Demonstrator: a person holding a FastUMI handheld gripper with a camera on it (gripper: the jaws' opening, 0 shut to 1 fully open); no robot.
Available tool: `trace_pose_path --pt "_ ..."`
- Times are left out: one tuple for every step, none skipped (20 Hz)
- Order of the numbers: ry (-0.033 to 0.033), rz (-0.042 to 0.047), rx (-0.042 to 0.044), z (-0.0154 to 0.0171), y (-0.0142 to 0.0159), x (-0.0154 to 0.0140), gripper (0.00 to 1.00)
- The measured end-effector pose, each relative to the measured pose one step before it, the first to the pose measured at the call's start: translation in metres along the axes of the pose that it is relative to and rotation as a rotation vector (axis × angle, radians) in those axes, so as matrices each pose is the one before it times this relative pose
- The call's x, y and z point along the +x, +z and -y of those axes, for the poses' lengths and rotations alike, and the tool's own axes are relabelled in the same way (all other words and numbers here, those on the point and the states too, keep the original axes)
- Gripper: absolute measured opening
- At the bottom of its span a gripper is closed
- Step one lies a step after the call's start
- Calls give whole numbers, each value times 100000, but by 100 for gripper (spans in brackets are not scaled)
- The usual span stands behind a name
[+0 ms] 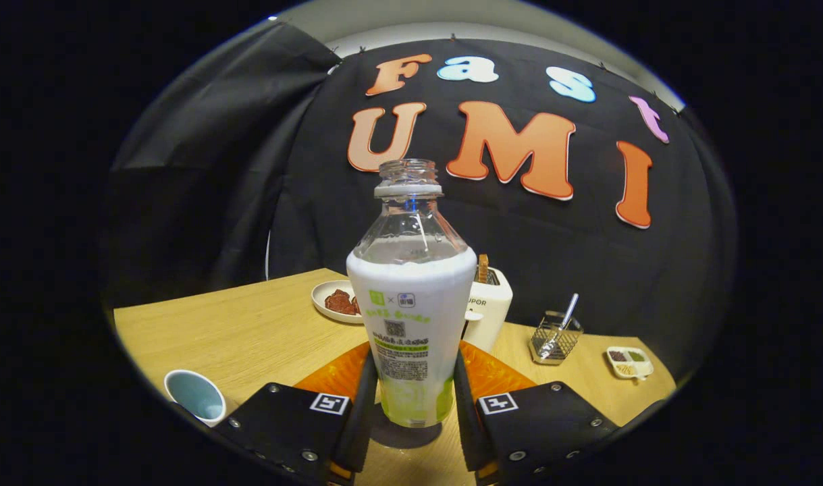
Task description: Take the bottle from table, then pour the juice into the cup, finally place the bottle on the coaster
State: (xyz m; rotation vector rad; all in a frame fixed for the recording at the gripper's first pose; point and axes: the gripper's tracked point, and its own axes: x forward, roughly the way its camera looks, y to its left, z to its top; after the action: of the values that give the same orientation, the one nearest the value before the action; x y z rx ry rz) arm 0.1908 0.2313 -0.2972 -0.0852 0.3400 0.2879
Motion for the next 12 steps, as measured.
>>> trace_pose_path --pt "933 -1348 2704 -137 -500 327 55" --pt "497 -1044 1679 -120 -456 140 55" --pt "260 -1483 866 -153 -417 34 55" --pt "-63 -1219 371 -74 -416 240 55" --pt "251 -1094 319 -78 -314 243 55" --pt "254 -668 329 -117 -313 136 55" --pt "330 -571 178 -27 -221 199 55" --pt "-318 -361 -12 76 -222 204 55" --pt "-407 -471 279 116 -333 196 55" --pt "-695 -885 314 87 -444 229 55" --pt "18 -718 819 -46 -421 110 55" --pt "295 -602 509 -46 -210 230 55"
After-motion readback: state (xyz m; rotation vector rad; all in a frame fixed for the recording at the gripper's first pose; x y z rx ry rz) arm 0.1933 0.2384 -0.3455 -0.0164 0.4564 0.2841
